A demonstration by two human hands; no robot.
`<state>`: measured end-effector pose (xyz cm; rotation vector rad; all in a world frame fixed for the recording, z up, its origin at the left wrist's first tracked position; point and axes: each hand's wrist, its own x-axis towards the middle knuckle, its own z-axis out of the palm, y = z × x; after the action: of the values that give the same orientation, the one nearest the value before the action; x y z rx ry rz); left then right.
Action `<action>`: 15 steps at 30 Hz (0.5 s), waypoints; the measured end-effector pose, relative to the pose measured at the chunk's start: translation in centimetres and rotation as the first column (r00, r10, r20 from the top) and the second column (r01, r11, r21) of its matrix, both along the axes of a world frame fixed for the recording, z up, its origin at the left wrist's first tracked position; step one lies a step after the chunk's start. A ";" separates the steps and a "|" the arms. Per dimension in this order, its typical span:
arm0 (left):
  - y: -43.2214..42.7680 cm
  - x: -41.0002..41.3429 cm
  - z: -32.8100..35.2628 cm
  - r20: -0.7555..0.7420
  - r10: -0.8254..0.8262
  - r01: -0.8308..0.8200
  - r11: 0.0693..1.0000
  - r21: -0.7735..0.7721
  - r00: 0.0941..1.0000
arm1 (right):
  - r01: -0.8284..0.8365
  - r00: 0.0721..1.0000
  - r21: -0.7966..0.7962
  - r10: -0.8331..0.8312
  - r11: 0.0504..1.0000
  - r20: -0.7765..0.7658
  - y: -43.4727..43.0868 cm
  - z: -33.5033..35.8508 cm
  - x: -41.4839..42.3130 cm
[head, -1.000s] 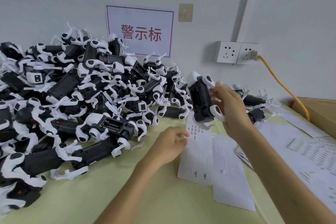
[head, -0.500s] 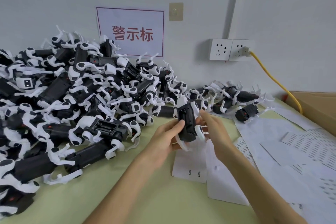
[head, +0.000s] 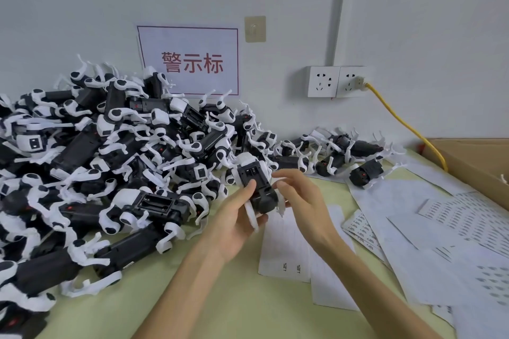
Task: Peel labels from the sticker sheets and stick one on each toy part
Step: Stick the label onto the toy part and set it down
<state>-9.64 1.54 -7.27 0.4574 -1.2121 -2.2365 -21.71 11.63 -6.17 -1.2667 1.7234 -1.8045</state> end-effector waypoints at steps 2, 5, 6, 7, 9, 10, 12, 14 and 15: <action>0.1 0.0 0.1 -0.040 -0.024 0.024 1.000 -0.002 0.999 | -0.047 0.999 0.002 0.047 0.999 0.012 0.1 0.2 -0.1; 0.0 0.1 0.3 -0.072 -0.004 0.006 0.999 0.036 0.997 | -0.040 0.999 -0.004 0.040 0.999 -0.015 -0.1 0.2 -0.4; 0.0 0.2 0.3 -0.069 0.010 -0.008 0.999 0.036 0.998 | -0.042 0.999 -0.011 0.042 0.999 -0.009 -0.1 0.2 -0.5; 0.0 0.2 0.3 -0.069 0.013 -0.011 1.000 0.028 0.998 | -0.051 0.999 -0.017 0.051 0.999 -0.001 -0.2 0.2 -0.6; 0.0 0.2 0.4 -0.064 -0.003 0.003 1.000 0.002 0.998 | -0.068 0.998 -0.041 0.068 0.997 -0.001 -0.1 0.2 -0.6; 0.0 0.2 0.4 -0.061 -0.008 0.007 1.000 -0.011 0.998 | -0.074 0.997 -0.058 0.073 0.996 -0.009 0.0 0.3 -0.6; -0.1 0.4 0.5 -0.071 -0.016 0.014 0.999 -0.030 0.997 | -0.089 0.996 -0.082 0.087 0.993 -0.027 0.0 0.4 -0.6; -0.2 0.6 0.6 -0.080 -0.021 0.016 0.998 -0.059 0.997 | -0.100 0.994 -0.093 0.097 0.991 -0.041 0.0 0.3 -0.7; -0.3 0.6 0.6 -0.080 -0.018 0.012 0.997 -0.074 0.997 | -0.102 0.994 -0.096 0.099 0.990 -0.043 0.0 0.2 -0.7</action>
<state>-9.01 1.28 -6.67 0.3278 -1.2553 -2.1922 -22.38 11.64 -5.94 -1.4105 1.5773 -1.8380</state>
